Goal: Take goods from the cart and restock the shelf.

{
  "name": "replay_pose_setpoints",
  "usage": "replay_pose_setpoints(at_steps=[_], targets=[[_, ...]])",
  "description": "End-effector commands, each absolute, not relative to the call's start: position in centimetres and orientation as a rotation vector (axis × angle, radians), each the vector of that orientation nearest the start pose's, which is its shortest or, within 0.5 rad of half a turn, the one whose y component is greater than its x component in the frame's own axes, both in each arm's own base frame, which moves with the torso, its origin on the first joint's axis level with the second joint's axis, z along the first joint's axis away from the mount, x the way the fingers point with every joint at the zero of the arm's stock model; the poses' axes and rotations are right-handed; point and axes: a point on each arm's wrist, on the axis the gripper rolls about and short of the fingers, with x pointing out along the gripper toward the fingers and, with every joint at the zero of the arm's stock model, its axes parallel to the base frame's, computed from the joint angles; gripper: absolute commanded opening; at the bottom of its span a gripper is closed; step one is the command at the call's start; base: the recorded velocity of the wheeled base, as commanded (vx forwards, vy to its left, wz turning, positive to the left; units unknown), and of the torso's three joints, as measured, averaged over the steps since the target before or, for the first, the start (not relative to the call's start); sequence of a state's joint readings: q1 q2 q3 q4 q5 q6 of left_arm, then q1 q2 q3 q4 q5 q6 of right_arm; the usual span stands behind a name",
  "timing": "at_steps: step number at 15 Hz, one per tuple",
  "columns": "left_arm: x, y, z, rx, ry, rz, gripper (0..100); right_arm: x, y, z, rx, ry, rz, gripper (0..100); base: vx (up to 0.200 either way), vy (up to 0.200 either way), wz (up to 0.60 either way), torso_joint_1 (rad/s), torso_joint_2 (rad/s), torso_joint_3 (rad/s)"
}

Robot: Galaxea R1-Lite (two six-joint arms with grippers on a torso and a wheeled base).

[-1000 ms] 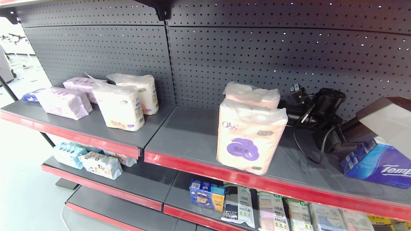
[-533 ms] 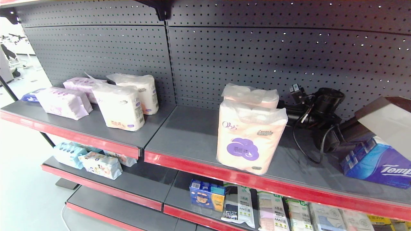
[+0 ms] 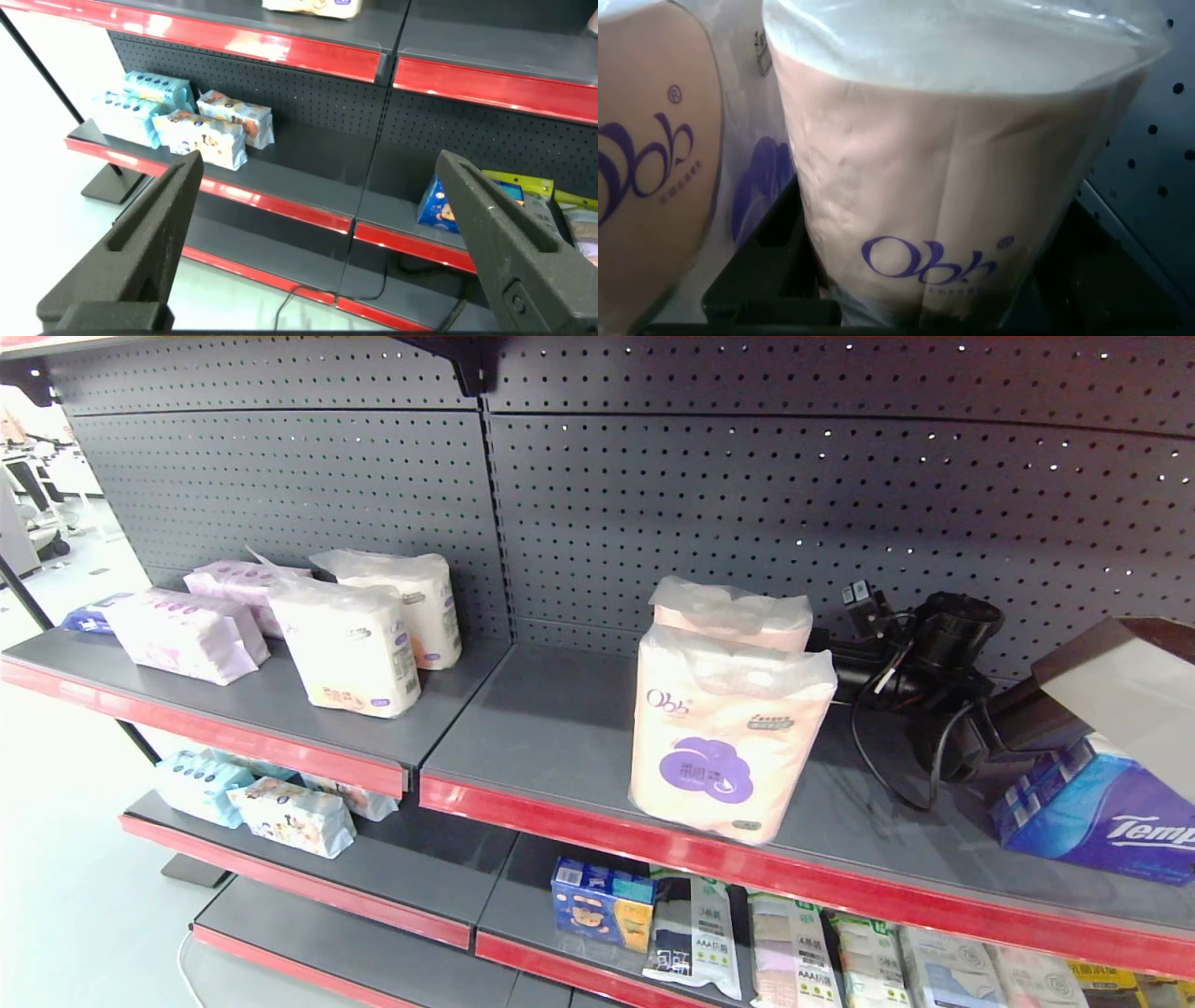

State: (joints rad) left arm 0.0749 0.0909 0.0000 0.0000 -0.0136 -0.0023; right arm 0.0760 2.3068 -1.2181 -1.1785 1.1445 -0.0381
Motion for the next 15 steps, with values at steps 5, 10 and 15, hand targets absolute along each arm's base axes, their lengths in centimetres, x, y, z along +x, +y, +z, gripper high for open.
replay_pose_setpoints(at_steps=[5, 10, 15], targets=[[-1.58, -0.15, 7.72, -0.007, 0.09, 0.061, 100, 43.46, 5.6, 11.13, -0.082, -0.107, 1.223, 0, 0.0, 0.0, 0.0, 0.0, 0.0, 0.0], [-1.58, -0.15, 7.72, -0.007, 0.09, 0.061, 100, 43.43, 5.6, 11.14, -0.072, -0.086, 1.227, 0, 0.0, 0.0, 0.0, 0.0, 0.0, 0.0], [-1.58, -0.15, 7.72, -0.007, 0.09, 0.061, 100, 43.42, 5.6, 11.14, -0.074, -0.084, 1.227, 0, 0.0, 0.0, 0.0, 0.0, 0.0, 0.0]])
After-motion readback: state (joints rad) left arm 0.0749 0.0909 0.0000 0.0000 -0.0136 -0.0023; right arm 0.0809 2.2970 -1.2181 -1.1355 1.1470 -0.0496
